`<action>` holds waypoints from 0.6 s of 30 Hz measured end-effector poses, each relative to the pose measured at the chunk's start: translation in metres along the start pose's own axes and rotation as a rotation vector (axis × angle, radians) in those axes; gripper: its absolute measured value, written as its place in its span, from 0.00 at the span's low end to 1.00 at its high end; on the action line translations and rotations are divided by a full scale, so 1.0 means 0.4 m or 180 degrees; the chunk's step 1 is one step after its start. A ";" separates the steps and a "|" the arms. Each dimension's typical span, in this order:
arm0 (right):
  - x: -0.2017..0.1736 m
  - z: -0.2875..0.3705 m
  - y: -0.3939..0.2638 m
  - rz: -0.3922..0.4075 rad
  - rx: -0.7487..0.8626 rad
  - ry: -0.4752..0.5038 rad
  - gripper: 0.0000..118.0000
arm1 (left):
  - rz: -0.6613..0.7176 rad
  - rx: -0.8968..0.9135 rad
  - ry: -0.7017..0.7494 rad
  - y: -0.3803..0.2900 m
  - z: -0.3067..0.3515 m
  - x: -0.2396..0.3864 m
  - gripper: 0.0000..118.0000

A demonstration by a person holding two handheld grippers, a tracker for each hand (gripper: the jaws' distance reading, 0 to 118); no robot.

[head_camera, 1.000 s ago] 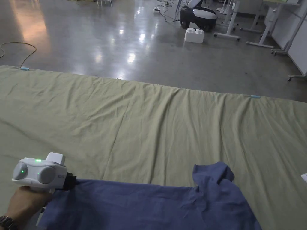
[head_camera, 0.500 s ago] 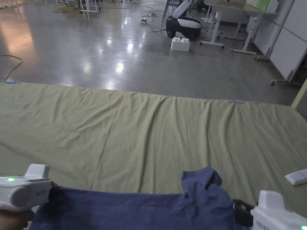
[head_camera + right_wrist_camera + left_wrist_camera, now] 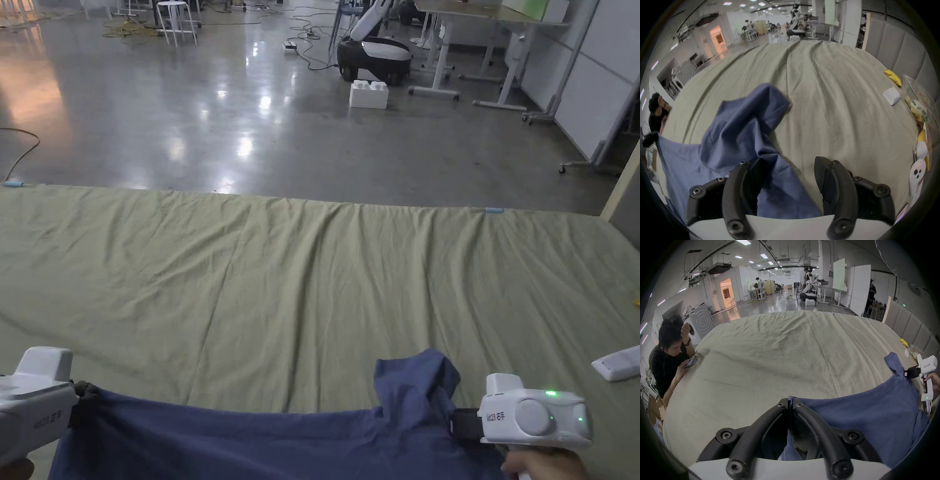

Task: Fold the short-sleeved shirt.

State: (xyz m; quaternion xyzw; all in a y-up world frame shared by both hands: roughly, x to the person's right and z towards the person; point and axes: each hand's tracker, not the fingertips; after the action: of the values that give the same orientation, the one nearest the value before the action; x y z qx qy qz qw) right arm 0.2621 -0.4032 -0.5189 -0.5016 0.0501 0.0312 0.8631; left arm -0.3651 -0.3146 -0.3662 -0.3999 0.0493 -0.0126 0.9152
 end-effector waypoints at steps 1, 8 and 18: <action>-0.007 0.004 0.002 0.0079 0.0081 -0.0072 0.54 | -0.0010 -0.0006 0.0010 -0.001 0.002 -0.001 0.04; -0.073 0.017 -0.007 0.0327 0.0148 -0.0118 0.15 | 0.0011 -0.0025 0.0050 -0.012 0.009 0.008 0.04; -0.085 0.175 0.000 0.0345 0.0766 -0.0330 0.03 | 0.0085 0.0118 0.0058 -0.001 0.087 0.018 0.04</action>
State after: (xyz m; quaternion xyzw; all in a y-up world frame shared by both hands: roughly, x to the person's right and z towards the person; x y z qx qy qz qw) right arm 0.2323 -0.3426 -0.4805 -0.3888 0.0358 0.0974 0.9155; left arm -0.3544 -0.2899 -0.3429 -0.3820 0.0628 -0.0050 0.9220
